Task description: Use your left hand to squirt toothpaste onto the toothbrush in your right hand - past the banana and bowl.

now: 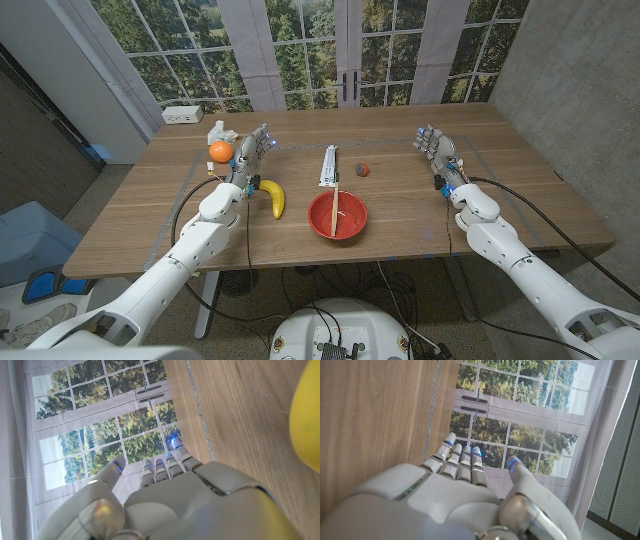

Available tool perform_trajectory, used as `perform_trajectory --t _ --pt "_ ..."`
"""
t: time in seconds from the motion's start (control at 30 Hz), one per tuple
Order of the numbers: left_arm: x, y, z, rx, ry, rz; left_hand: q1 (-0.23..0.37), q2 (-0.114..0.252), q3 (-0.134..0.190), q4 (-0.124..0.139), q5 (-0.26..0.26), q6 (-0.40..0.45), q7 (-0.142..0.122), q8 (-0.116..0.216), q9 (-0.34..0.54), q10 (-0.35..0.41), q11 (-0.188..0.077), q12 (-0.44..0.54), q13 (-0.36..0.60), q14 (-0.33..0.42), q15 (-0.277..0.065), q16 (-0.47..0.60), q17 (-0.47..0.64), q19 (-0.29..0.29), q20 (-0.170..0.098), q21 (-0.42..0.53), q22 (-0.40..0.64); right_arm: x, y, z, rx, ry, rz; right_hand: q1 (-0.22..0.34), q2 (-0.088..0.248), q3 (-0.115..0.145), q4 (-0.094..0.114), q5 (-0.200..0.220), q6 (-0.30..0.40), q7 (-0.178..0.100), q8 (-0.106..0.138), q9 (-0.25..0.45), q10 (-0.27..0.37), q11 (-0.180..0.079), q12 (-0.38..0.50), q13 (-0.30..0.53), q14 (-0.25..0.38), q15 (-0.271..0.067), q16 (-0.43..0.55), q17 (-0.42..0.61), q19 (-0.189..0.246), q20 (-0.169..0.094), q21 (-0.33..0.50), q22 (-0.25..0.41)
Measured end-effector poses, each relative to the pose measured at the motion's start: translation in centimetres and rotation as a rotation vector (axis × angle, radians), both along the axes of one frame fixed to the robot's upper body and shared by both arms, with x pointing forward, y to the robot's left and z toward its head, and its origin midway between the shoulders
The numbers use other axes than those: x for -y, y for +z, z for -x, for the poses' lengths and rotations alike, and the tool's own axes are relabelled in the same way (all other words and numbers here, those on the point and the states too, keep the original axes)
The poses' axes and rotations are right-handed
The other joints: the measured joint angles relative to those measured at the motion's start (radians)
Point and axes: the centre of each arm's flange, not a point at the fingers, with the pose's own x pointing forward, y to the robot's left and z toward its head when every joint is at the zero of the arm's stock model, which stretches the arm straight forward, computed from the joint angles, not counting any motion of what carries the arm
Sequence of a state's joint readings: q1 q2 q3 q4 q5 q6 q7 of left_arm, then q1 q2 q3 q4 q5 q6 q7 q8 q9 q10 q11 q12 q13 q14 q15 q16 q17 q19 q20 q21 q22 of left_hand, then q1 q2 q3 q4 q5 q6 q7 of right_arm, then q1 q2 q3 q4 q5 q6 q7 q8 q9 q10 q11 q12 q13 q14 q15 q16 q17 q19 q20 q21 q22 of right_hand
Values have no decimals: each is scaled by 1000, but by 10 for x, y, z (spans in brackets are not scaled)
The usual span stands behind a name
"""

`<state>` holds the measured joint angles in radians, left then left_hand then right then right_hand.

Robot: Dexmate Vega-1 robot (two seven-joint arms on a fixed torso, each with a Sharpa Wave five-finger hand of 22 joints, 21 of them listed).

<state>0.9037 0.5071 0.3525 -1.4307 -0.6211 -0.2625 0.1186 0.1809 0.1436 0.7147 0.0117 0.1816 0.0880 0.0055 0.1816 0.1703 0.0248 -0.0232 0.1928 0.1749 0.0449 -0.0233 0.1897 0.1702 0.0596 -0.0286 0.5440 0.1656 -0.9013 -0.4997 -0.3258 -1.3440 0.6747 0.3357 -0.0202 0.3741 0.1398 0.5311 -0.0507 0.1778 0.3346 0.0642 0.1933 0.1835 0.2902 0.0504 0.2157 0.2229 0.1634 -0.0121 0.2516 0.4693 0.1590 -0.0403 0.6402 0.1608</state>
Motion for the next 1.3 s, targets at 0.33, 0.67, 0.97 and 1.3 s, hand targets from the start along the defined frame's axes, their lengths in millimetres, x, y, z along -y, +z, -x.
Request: perform_trajectory --t 0.33,0.67,0.97,1.3 --pt "-5 1 1 4 11 -7 0 0 0 0 0 11 0 3 0 7 -7 0 0 11 0 0 0 15 4 -4 0 -11 0 14 25 -96 48 50 7 6 -71 12 30 -9 7 1 25 -6 8 0 67 7 26 -15 61 53 -1 5" --pt "-10 4 -2 10 10 -19 0 0 4 -4 0 21 0 3 0 13 -2 4 0 16 5 0 0 27 5 -4 0 -23 -2 29 29 -205 109 80 7 7 -95 27 48 -17 10 1 49 -9 15 7 96 0 45 -12 88 54 -1 10" --pt "-10 6 -4 13 4 -30 0 0 4 -4 0 21 0 3 0 18 -7 4 0 21 0 0 0 32 11 -8 0 -38 1 48 47 -257 173 91 17 11 -101 27 61 -19 14 5 59 -14 21 12 109 -6 53 -8 98 51 -1 12" --pt "-10 6 -6 17 -1 -33 0 0 4 -4 0 27 -6 3 0 21 -4 4 0 21 0 0 0 36 7 -8 0 -46 1 60 47 -291 225 101 28 11 -101 35 69 -16 14 5 66 -15 25 17 119 -9 66 -3 109 55 -1 14"
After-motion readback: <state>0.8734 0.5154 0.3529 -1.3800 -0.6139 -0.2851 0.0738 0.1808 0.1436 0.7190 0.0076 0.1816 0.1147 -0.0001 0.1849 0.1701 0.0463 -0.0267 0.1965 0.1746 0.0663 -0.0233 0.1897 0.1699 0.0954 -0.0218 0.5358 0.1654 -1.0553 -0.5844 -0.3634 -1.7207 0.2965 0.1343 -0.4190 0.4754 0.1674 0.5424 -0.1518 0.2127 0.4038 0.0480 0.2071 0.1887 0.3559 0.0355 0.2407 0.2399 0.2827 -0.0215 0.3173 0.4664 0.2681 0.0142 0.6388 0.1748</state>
